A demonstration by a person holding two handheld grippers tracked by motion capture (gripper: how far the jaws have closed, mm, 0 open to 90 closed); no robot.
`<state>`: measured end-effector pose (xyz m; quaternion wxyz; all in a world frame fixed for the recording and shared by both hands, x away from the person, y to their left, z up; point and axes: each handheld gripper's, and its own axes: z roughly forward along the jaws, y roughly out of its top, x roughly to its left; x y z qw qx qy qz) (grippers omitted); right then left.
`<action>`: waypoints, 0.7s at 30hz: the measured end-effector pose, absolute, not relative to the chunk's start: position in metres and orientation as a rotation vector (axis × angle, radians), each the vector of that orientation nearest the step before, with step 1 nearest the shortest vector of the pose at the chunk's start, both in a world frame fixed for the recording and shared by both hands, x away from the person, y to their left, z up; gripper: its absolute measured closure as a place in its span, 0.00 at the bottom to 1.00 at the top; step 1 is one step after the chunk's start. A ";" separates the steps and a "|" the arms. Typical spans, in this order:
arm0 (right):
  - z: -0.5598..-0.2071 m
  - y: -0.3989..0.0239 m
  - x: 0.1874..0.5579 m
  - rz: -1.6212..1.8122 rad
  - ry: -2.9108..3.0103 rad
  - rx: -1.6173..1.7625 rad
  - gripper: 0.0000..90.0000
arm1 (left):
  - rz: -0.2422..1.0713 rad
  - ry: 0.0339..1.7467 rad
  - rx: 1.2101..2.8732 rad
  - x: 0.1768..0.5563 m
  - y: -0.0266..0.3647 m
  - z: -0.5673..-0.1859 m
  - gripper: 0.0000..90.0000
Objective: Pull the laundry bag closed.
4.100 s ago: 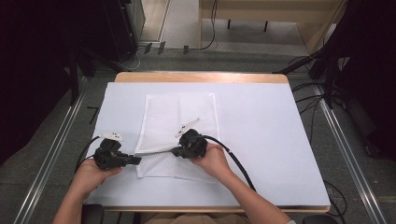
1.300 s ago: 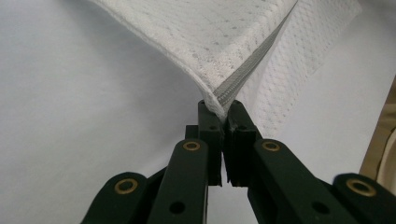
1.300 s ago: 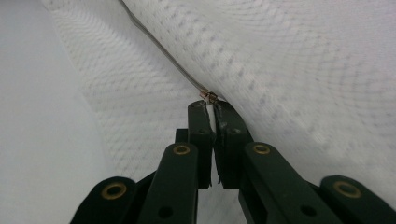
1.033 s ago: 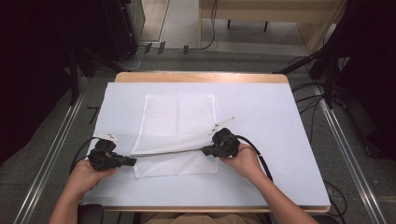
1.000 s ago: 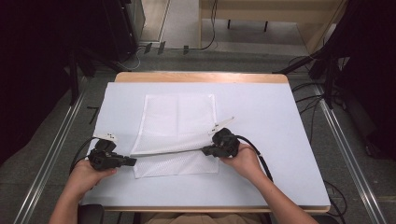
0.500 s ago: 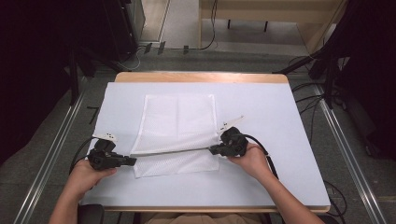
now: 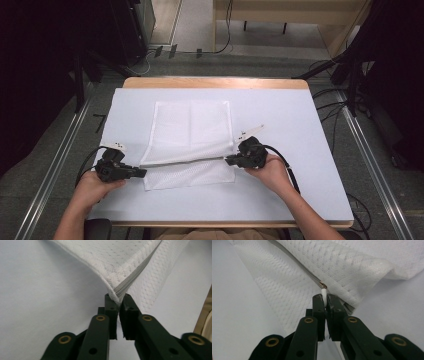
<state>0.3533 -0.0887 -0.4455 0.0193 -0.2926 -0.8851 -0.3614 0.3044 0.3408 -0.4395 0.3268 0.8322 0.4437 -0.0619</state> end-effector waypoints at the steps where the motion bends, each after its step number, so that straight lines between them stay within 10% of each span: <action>1: -0.445 -0.089 0.353 -1.129 -2.749 -0.907 0.96 | -0.161 1.162 2.175 0.305 0.340 -0.439 0.89; 7: -0.445 -0.088 0.354 -1.145 -2.753 -0.899 0.94 | -0.124 1.177 2.144 0.306 0.340 -0.437 0.74; 21: -0.437 -0.099 0.355 -1.267 -2.758 -0.967 0.47 | 0.012 1.249 2.003 0.308 0.352 -0.428 0.47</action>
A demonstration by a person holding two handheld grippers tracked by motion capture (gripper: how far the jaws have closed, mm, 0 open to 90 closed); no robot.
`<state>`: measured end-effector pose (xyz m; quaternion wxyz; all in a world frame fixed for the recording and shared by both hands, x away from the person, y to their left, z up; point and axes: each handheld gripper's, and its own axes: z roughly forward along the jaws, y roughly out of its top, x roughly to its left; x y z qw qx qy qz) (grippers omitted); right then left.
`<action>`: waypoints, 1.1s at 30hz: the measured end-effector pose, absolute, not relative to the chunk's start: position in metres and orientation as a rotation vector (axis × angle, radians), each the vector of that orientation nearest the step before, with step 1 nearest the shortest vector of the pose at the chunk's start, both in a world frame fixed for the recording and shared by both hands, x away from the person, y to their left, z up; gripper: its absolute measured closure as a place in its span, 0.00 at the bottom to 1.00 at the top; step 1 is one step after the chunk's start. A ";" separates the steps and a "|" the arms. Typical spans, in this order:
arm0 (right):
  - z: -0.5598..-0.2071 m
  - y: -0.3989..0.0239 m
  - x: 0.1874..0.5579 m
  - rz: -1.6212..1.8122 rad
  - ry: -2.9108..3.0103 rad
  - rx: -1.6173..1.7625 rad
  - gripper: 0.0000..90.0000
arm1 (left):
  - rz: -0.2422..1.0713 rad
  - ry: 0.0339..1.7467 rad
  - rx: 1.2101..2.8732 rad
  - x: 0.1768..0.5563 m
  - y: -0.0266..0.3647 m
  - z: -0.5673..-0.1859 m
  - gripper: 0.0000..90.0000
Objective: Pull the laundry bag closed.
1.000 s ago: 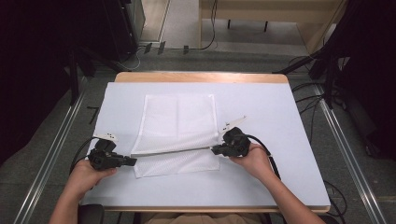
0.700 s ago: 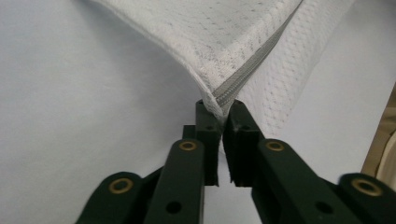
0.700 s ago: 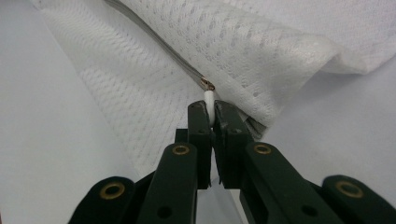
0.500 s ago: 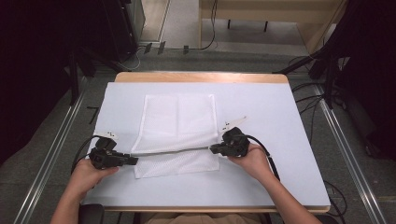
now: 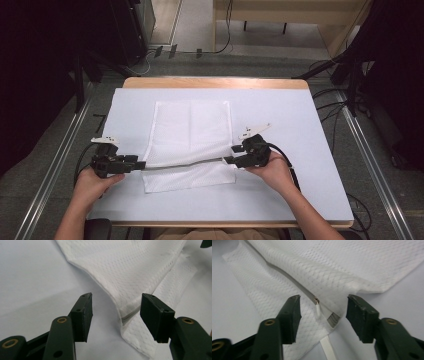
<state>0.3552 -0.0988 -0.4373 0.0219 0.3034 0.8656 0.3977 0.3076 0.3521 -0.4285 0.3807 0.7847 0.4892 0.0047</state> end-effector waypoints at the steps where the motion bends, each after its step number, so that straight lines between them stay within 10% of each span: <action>1: -0.436 -0.101 0.356 1.239 2.670 0.959 0.45 | 0.023 1.250 1.992 0.308 0.353 -0.428 0.46; 33: -0.441 -0.174 0.375 1.229 2.443 1.131 0.24 | 0.218 1.362 1.953 0.313 0.372 -0.433 0.38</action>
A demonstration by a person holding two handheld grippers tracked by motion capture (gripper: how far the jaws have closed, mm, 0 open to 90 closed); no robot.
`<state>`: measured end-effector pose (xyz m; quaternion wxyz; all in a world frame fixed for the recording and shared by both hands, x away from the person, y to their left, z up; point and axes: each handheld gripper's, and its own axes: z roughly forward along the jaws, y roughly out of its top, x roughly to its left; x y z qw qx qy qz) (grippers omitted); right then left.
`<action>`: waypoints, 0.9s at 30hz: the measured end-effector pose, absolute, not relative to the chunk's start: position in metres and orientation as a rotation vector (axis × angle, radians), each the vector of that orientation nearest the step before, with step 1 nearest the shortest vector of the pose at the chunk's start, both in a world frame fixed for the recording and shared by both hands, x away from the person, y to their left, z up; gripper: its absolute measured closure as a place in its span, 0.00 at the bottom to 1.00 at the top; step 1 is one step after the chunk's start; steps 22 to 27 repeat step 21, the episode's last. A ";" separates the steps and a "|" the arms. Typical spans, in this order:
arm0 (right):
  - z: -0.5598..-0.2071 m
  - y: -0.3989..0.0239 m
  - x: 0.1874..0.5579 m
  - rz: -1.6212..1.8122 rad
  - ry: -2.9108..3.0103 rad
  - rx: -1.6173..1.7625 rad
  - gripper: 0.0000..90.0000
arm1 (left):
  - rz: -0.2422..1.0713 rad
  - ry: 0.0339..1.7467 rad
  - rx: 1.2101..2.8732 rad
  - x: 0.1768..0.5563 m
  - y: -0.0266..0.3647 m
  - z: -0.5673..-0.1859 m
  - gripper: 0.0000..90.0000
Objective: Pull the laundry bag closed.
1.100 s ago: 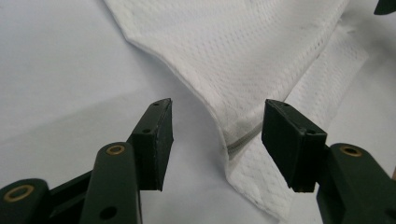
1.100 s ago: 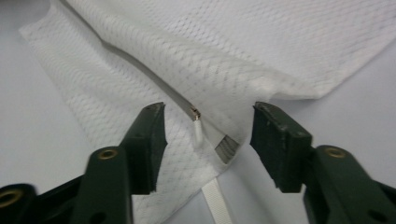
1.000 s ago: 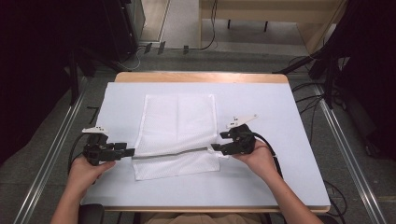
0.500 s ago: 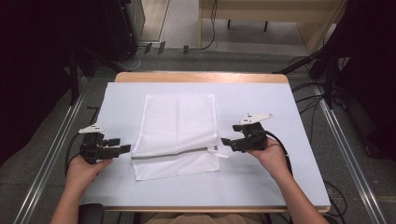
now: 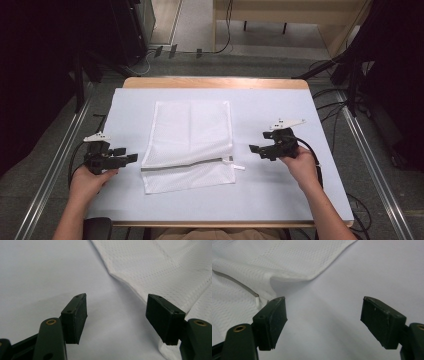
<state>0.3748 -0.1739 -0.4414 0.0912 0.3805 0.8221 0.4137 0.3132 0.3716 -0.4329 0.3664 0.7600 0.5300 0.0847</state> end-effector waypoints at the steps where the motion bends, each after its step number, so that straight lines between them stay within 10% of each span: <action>1: -0.443 -0.176 0.376 1.216 2.448 1.143 0.24 | 0.219 1.366 1.952 0.313 0.372 -0.433 0.38; 27: -0.447 -0.178 0.379 1.188 2.455 1.162 0.24 | 0.227 1.389 1.977 0.315 0.371 -0.437 0.36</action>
